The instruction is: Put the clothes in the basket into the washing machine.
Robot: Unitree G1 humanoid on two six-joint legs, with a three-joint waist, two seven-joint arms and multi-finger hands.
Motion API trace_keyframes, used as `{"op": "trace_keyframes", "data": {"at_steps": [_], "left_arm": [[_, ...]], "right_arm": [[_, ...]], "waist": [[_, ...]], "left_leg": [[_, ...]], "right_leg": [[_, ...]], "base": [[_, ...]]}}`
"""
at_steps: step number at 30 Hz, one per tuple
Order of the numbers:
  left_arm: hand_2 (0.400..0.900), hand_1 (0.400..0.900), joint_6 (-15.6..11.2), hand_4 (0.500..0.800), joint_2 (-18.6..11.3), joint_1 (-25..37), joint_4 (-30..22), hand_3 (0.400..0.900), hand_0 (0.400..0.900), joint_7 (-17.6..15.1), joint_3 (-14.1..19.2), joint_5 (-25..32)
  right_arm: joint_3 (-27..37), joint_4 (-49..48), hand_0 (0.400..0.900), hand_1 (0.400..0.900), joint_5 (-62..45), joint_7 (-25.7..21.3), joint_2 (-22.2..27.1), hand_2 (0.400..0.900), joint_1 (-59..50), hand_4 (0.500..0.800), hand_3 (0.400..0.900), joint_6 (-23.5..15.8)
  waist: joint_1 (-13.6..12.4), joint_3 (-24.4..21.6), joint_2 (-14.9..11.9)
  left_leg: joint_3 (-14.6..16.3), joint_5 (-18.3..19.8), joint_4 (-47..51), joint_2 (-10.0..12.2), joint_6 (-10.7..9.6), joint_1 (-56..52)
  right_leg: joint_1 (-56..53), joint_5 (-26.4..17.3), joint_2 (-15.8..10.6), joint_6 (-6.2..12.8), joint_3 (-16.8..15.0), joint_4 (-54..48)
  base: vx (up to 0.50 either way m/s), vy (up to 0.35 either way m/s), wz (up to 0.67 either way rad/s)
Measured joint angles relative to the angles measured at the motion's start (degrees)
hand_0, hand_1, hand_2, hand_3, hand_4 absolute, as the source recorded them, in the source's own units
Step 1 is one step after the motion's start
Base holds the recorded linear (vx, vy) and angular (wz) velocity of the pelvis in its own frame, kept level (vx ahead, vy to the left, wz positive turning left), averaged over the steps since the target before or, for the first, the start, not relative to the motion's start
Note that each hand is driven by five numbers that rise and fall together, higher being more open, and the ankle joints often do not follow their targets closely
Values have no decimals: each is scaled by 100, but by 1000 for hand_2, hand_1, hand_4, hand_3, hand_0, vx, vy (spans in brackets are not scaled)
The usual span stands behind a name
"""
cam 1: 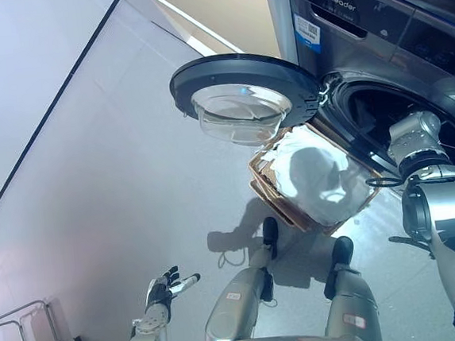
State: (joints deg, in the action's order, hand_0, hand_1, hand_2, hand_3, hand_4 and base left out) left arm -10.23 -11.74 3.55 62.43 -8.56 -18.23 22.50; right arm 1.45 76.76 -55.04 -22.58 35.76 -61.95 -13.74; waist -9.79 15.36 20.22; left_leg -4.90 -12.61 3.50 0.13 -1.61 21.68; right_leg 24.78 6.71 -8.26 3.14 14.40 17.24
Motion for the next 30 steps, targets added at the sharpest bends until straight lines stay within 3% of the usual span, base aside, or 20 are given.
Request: {"op": "trace_keyframes", "data": {"at_steps": [10, 17, 26, 30], "left_arm": [[900, 900, 2, 800, 0, 3, -93, 900, 900, 45, -4, 3], [900, 900, 5, 800, -2, 100, -89, 900, 900, 129, 5, 0], [900, 900, 33, 800, 3, 217, -34, 900, 900, 160, 27, -77], [900, 900, 160, 800, 8, 281, 325, 900, 900, 159, 273, -266]], "right_arm": [[-45, 76, 900, 900, 26, 190, -32, 900, 22, 800, 900, 49], [-258, 232, 900, 900, 709, 437, -468, 900, 422, 800, 900, 421], [-624, 121, 900, 900, 1781, 835, -1568, 900, 2337, 800, 900, 720], [-757, -76, 900, 900, 2536, 907, -1946, 900, 3474, 800, 900, 793]], "waist": [[46, 61, -79], [84, 180, -294], [153, 124, -774], [279, 4, -1169]], "left_leg": [[8, 0, -5, 3, 0, -7], [21, 0, -13, 70, -1, -124], [-39, 12, 20, 81, -30, -406], [40, 73, 107, 108, -43, -719]], "right_leg": [[-4, -1, 8, 0, -5, 5], [-146, -55, 91, -25, -11, -36], [-532, -42, 106, -4, 98, -205], [-856, -99, 163, 17, 37, -435]], "base": [[-4, -3, -1], [-11, -10, 2], [-13, -31, 2], [29, -21, -23]]}}
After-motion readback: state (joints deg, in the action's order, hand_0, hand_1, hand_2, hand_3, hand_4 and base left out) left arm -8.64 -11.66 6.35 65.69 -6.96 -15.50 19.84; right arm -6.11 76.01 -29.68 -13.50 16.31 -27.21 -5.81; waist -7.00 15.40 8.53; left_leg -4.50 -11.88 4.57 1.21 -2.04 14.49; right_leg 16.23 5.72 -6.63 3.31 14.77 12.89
